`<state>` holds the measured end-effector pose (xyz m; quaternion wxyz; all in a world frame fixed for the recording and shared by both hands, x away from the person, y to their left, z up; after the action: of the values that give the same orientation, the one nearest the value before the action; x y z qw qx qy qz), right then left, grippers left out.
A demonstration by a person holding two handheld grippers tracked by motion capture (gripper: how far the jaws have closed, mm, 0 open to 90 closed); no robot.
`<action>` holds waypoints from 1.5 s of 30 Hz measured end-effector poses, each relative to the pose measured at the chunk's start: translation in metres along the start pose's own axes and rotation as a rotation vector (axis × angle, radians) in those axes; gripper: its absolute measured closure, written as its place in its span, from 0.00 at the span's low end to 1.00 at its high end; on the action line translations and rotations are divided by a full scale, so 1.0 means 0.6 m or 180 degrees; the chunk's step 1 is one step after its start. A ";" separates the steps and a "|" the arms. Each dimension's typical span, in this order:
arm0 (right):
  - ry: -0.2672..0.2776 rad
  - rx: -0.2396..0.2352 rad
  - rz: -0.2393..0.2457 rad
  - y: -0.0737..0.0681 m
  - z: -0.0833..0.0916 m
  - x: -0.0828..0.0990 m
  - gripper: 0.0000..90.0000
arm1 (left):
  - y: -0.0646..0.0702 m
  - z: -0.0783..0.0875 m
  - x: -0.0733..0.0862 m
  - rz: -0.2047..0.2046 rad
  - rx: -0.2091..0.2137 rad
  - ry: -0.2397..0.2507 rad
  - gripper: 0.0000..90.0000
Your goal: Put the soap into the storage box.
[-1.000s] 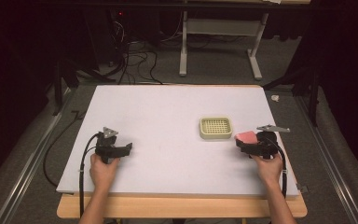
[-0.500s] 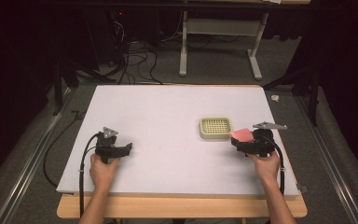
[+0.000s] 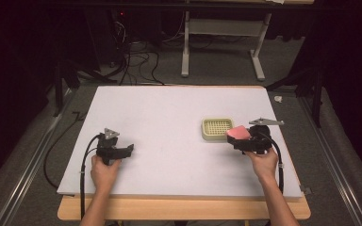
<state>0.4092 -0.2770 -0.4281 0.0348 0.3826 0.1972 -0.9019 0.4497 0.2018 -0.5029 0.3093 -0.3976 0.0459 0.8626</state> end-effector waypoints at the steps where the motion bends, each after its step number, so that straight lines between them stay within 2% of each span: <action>1: -0.0004 -0.0007 0.0006 -0.002 -0.001 -0.002 0.15 | 0.000 0.000 0.000 0.0000 0.0000 0.0000 0.19; 21: -0.0125 -0.0112 -0.0006 -0.027 -0.038 -0.032 0.15 | 0.000 0.000 0.000 0.0000 0.0001 0.0000 0.19; 45: -0.0323 0.0107 -0.0074 -0.030 -0.092 -0.058 0.15 | 0.000 0.000 0.000 0.0000 0.0000 0.0000 0.19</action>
<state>0.4675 -0.2425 -0.4325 0.0279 0.3345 0.1845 -0.9237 0.4497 0.2017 -0.5029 0.3093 -0.3977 0.0459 0.8626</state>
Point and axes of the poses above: each handheld gripper's, and its own axes: z roughly backward along the jaws, x roughly out of its underside, y roughly to its right, the point moved 2 cm from there along -z, roughly forward along the jaws, and after that the axes turned 14 degrees about -z, right-handed, at the moved point
